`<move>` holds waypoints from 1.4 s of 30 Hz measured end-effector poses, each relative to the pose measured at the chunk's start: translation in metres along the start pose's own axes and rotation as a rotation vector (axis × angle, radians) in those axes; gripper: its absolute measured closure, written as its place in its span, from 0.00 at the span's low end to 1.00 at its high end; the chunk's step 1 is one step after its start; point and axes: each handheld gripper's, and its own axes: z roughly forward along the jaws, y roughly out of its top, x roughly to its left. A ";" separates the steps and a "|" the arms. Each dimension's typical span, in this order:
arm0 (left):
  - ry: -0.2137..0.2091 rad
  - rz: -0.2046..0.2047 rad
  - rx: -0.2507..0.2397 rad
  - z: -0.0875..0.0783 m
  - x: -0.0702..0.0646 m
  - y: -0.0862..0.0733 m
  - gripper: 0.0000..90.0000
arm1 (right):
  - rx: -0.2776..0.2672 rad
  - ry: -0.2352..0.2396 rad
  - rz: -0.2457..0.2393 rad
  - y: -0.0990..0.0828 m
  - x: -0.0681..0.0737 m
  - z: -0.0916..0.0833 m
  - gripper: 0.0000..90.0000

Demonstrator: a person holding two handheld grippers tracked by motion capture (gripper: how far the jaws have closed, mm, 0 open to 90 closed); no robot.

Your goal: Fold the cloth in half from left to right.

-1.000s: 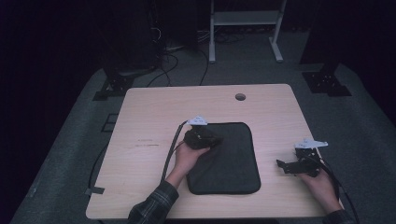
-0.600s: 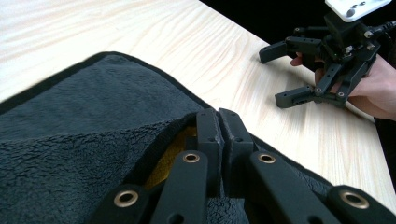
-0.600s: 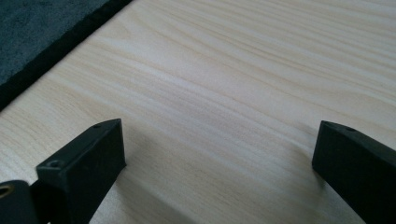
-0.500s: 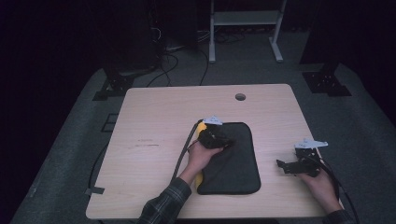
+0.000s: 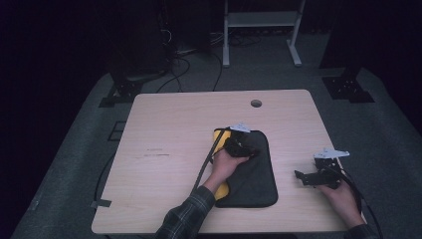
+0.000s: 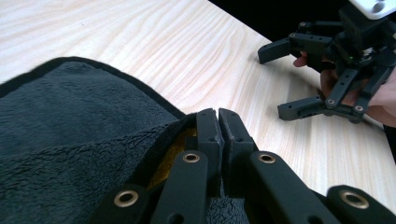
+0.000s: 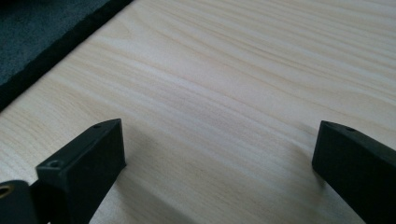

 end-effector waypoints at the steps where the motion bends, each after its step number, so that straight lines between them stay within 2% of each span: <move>1: -0.002 0.004 0.005 0.002 0.000 0.000 0.97 | 0.000 0.001 -0.001 0.000 0.000 0.000 0.02; 9: -0.016 -0.002 0.036 0.022 -0.003 0.003 0.97 | 0.000 0.001 -0.003 -0.001 0.000 -0.001 0.02; 18: 0.005 -0.014 0.099 0.040 -0.001 0.000 0.97 | -0.001 0.001 -0.004 -0.001 0.000 -0.001 0.02; 25: 0.021 0.009 0.121 0.046 -0.003 -0.001 0.94 | -0.001 0.001 -0.003 -0.001 0.000 -0.001 0.02; 29: -0.006 0.008 0.105 0.042 -0.004 0.000 0.81 | 0.000 0.001 -0.003 -0.001 0.001 -0.001 0.02; 37: -0.012 0.020 0.059 0.019 -0.006 -0.003 0.48 | -0.001 0.004 -0.006 -0.001 0.001 -0.001 0.02; 39: -0.017 0.041 0.058 0.010 -0.007 -0.004 0.41 | 0.000 0.004 -0.008 -0.001 0.000 -0.001 0.02; 42: 0.008 0.065 0.046 -0.005 -0.008 -0.009 0.32 | 0.000 0.005 -0.008 -0.001 0.000 -0.001 0.02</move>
